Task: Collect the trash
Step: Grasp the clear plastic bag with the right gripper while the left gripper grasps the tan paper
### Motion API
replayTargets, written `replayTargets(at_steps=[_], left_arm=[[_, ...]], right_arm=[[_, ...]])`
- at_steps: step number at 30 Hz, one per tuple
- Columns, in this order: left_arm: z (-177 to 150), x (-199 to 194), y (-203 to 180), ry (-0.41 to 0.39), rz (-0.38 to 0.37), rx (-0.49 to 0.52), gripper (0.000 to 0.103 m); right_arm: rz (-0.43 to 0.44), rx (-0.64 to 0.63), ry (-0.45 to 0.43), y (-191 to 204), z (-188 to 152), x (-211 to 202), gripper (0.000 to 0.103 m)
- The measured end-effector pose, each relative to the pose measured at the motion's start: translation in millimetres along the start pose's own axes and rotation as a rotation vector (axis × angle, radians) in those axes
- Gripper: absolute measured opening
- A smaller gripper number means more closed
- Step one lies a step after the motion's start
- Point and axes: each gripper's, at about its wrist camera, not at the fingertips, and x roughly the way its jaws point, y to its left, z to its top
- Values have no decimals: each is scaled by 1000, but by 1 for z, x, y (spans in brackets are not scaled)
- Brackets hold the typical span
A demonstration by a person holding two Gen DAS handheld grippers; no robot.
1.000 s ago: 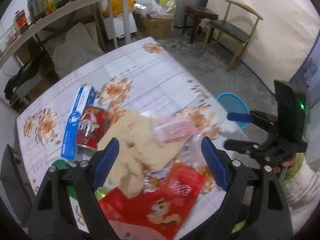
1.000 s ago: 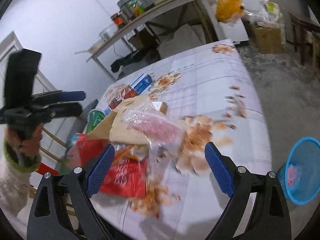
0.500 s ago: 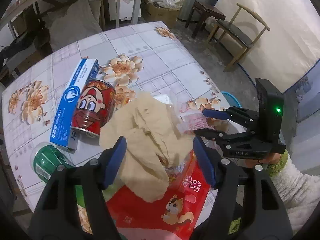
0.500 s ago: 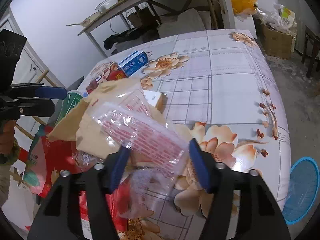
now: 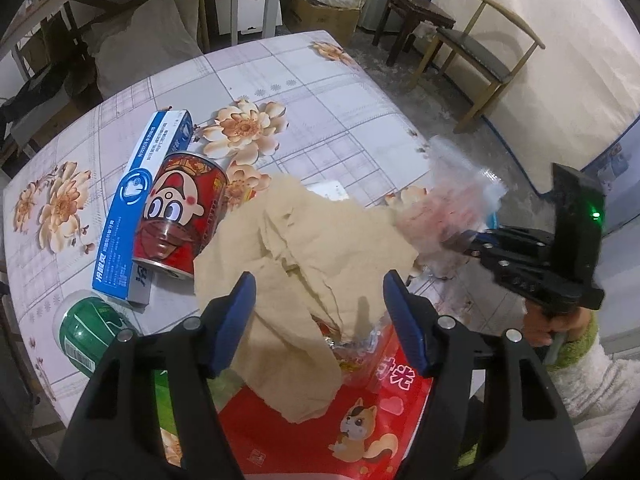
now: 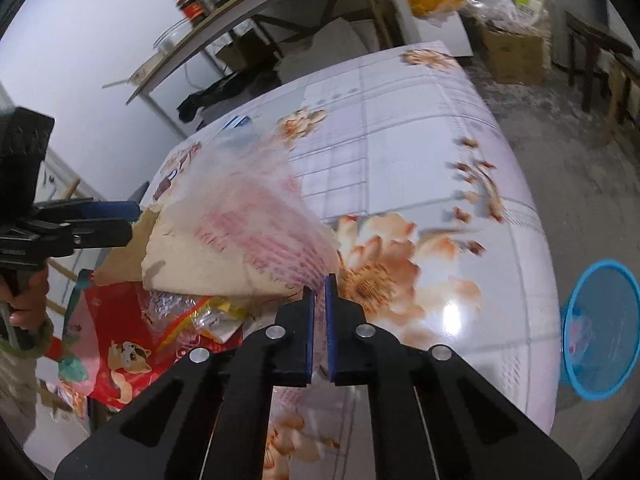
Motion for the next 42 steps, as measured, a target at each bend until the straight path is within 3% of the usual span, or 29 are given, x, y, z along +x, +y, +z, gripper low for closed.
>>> replayTargets(at_steps=[5,12,18,29,35,42], left_arm=[[4,11,-14,49,77,87,69],[7,39,-29,106,224,197,69],[5,44,-29,111,245,197,56],[8,37,-20,73,206,146,20],[9,26,-17,24,192,128,9],[12,0,-21,-73,217,144,5]], right_arm=[[1,68,-29,-12,-21,-23,6],[10,101,-4,-17,-39,-27,5],[9,98,11,-13,-45,-22,5],[8,99,4,-14,-48,-24,6],[20,111,3,-17,-51,-24,5],[27,120,0,-20,-51,-25,5]])
